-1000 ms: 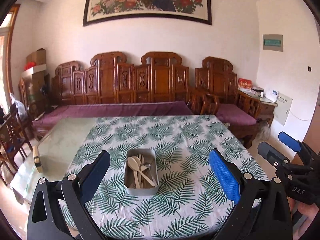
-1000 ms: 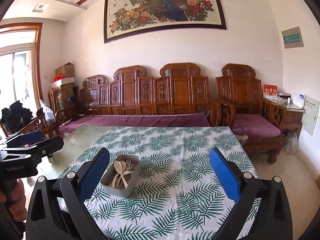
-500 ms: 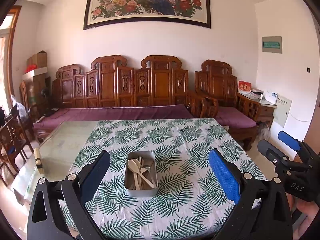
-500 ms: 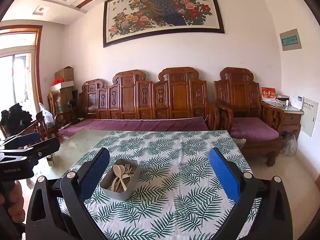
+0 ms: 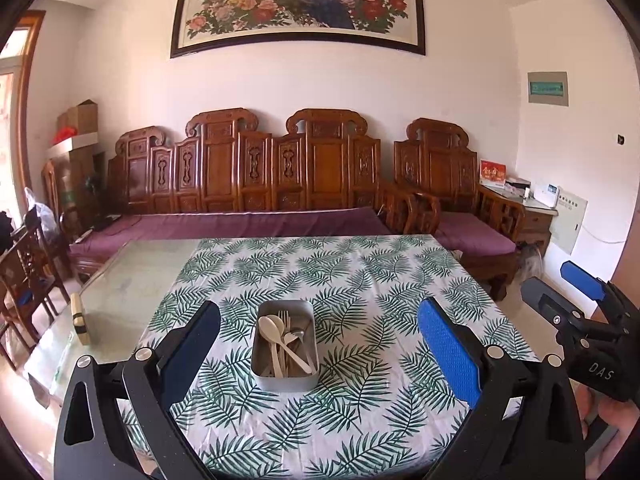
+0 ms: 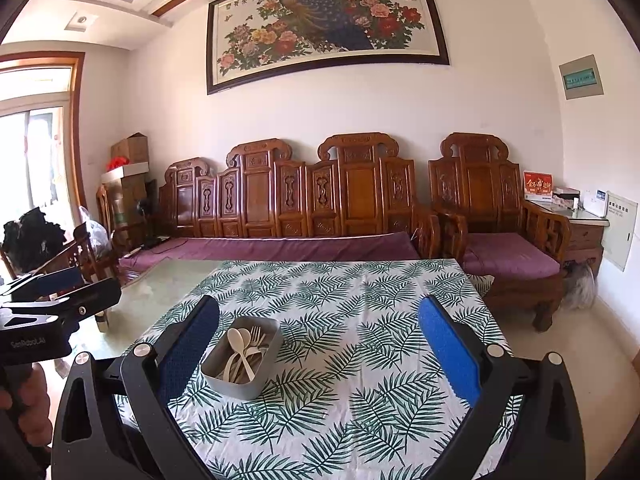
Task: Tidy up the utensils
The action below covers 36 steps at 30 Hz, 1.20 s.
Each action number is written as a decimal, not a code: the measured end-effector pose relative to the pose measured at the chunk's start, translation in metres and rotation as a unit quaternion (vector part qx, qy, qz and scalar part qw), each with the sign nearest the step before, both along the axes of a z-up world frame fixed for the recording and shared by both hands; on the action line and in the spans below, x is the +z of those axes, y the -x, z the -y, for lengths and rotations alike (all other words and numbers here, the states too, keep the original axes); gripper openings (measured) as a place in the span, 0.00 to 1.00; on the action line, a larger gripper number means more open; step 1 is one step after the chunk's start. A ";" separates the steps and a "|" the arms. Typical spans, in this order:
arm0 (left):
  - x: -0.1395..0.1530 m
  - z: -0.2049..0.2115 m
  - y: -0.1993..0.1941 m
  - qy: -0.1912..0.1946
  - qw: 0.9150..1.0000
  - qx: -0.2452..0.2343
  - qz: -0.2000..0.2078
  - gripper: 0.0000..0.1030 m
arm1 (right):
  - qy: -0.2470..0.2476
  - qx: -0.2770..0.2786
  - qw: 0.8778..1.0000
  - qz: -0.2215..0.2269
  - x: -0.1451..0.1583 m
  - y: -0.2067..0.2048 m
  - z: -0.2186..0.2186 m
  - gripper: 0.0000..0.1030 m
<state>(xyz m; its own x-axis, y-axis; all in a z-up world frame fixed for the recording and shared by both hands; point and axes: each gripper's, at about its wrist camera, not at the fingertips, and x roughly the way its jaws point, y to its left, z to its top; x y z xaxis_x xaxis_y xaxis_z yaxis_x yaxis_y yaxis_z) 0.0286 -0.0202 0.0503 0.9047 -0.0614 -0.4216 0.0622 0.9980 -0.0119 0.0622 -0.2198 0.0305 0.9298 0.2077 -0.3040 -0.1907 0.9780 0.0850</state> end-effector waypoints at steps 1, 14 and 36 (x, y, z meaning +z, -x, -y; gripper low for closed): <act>-0.001 0.000 0.000 0.000 1.000 0.000 0.000 0.92 | 0.000 -0.001 1.000 0.000 0.000 0.000 0.000 0.97; -0.004 -0.001 0.001 -0.002 1.000 0.002 0.000 0.92 | -0.001 0.002 1.000 0.000 -0.001 0.001 -0.002 0.97; -0.004 0.000 0.001 -0.003 1.000 0.002 -0.001 0.92 | 0.000 0.002 1.000 -0.002 -0.004 0.000 -0.003 0.97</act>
<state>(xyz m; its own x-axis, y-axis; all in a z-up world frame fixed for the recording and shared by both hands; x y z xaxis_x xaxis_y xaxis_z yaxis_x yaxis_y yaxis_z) 0.0271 -0.0200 0.0462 0.9040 -0.0564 -0.4238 0.0591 0.9982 -0.0069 0.0620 -0.2171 0.0267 0.9279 0.2119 -0.3067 -0.1945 0.9771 0.0865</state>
